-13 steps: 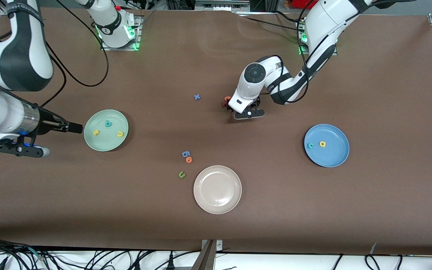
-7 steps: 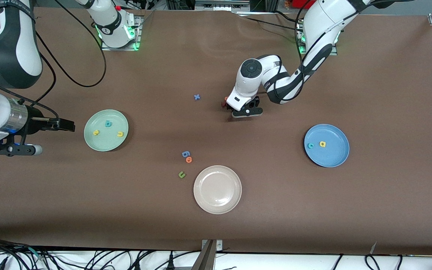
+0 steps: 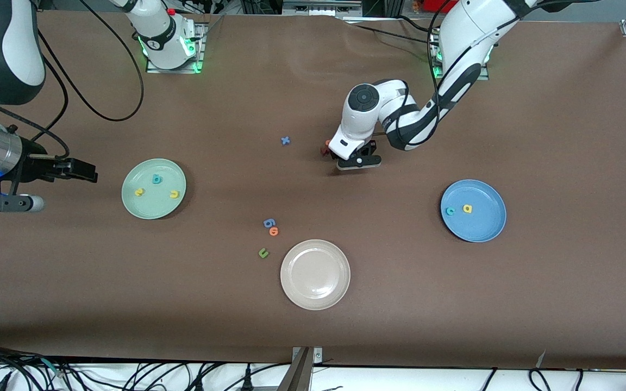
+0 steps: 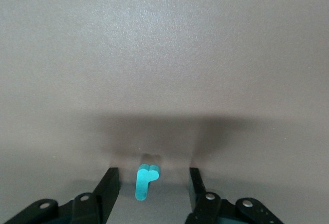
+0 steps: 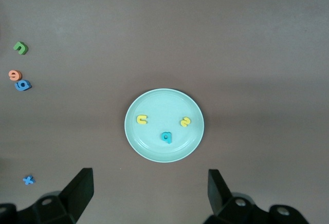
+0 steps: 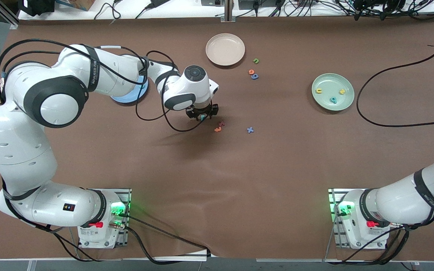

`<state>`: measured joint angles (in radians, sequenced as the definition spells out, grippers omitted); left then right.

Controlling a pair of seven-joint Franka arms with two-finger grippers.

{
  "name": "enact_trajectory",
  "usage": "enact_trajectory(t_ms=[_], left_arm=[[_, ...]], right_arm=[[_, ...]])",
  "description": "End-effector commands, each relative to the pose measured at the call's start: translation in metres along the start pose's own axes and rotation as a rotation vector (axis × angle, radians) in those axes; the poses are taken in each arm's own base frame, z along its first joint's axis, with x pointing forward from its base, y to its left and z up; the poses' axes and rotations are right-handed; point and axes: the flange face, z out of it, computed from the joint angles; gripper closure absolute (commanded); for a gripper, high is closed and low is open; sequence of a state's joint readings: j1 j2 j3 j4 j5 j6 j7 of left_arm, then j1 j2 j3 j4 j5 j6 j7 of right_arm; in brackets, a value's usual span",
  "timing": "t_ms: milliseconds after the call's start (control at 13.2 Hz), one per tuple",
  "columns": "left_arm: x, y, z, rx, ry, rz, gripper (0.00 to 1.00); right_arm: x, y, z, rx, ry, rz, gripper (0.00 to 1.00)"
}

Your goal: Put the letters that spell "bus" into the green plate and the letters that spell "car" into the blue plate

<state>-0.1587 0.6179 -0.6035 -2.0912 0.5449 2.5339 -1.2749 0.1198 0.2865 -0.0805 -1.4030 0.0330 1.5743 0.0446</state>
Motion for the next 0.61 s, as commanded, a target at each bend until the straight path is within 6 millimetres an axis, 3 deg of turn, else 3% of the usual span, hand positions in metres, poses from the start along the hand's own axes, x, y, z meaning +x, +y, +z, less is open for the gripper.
enact_trajectory(t_ms=[0,152,531], left_arm=[[-0.006,-0.005,-0.005,0.012,0.029,0.007,0.39],[-0.007,-0.004,-0.005,0.012,0.029,0.010,0.41],[-0.010,-0.004,-0.003,0.020,0.026,0.008,0.49]], right_arm=[[-0.024,-0.002,-0.002,-0.012,0.017,-0.018,0.02],[-0.033,-0.006,0.001,-0.011,0.078,-0.029,0.01],[-0.026,-0.010,0.003,-0.011,0.083,-0.035,0.00]])
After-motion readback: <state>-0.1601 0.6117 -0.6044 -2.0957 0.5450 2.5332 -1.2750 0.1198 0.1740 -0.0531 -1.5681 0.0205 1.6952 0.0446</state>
